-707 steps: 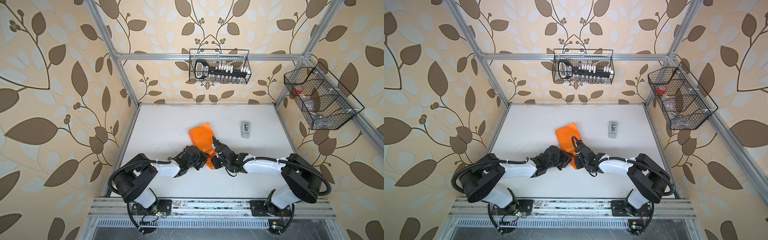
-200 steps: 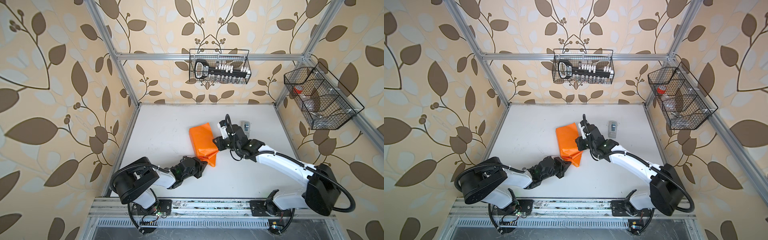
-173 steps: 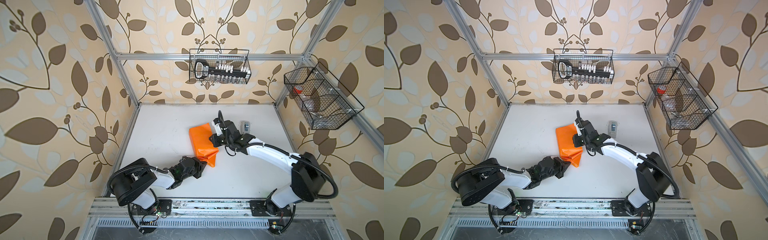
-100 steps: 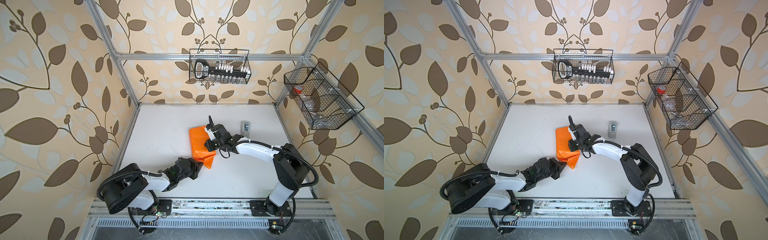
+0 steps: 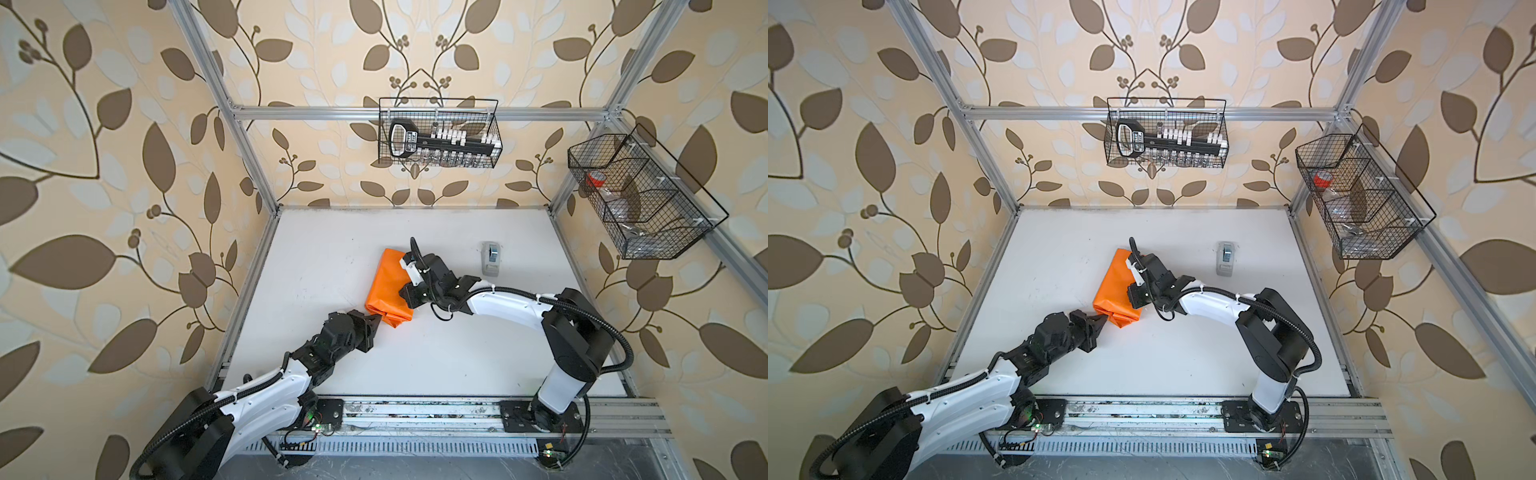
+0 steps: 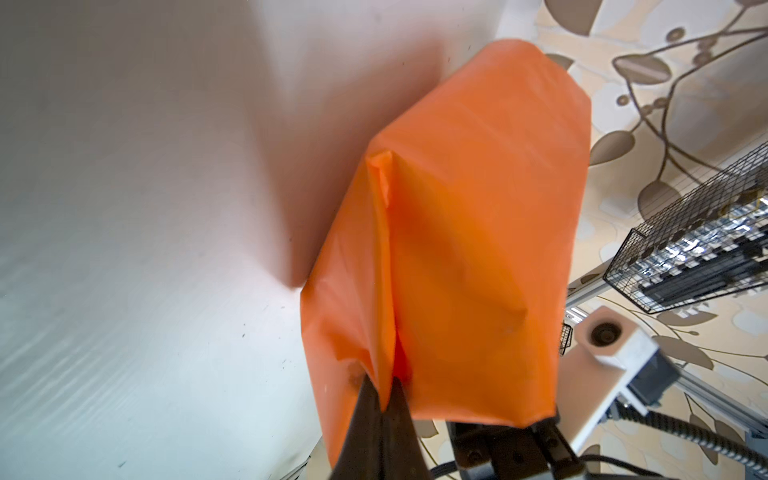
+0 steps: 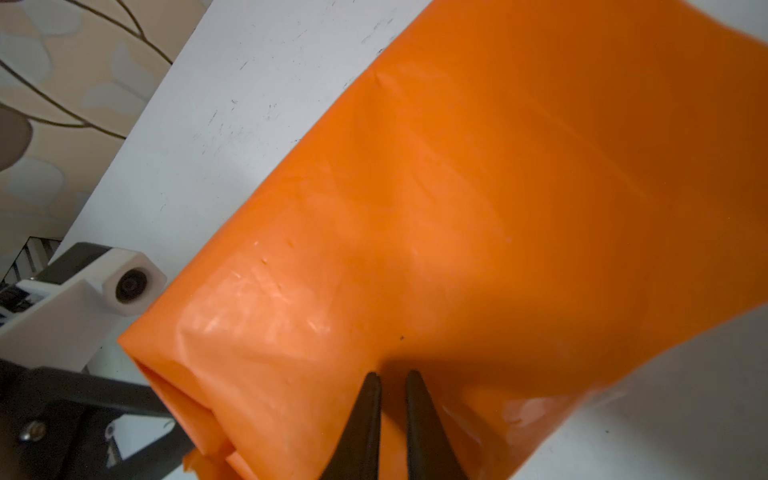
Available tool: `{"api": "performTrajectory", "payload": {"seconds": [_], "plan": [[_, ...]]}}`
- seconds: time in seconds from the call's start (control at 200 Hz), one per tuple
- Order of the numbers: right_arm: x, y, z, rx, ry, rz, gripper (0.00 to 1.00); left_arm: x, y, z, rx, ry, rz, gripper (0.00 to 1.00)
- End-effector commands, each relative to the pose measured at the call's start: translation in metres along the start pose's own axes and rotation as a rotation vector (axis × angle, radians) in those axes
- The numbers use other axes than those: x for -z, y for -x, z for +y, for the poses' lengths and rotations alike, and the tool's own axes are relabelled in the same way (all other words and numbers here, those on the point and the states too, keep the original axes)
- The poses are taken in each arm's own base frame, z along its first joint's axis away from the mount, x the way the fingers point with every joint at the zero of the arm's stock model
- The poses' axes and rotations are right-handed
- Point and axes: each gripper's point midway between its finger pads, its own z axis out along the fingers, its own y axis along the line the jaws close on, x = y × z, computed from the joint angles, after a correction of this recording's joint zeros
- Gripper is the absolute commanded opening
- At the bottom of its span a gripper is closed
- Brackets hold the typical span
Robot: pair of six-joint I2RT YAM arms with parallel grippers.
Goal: Wrap the gift box in paper
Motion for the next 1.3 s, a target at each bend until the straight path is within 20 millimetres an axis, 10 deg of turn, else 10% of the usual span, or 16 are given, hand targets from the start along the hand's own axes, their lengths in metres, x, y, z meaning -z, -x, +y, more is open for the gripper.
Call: {"api": "performTrajectory", "payload": {"seconds": [0.0,0.4,0.755,1.299], "plan": [[-0.016,-0.051,-0.022,-0.003,-0.076,0.150,0.16,-0.004,-0.003,-0.011,-0.033,0.008,0.037,0.00],[-0.013,-0.038,-0.018,0.090,-0.121,0.156,0.26,-0.021,0.002,-0.024,-0.019,0.009,0.043,0.00],[0.050,0.015,-0.012,0.316,-0.221,-0.093,0.57,-0.020,0.008,-0.020,-0.010,0.021,0.042,0.00],[0.051,-0.051,0.036,0.864,-0.336,-0.230,0.76,-0.032,0.008,-0.022,0.007,0.028,0.075,0.00]]}}
